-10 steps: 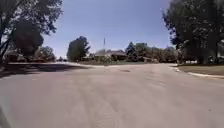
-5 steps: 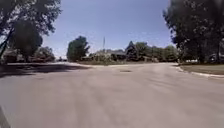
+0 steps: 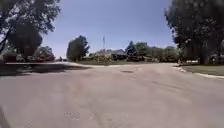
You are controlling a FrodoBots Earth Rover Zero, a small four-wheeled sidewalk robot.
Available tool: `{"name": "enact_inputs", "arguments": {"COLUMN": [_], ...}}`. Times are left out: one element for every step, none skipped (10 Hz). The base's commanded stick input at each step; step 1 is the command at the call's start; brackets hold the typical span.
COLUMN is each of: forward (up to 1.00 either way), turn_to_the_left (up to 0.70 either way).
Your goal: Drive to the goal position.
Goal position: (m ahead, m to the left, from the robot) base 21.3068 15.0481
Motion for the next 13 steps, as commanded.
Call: {"name": "enact_inputs", "arguments": {"forward": [0.70,0.70,0.70,0.70,0.70,0.70,0.70,0.70,0.70,0.70,0.70,0.70,0.70], "turn_to_the_left": [0.00,0.00,0.00,0.00,0.00,0.00,0.00,0.00,0.00,0.00,0.00,0.00,0.00]}}
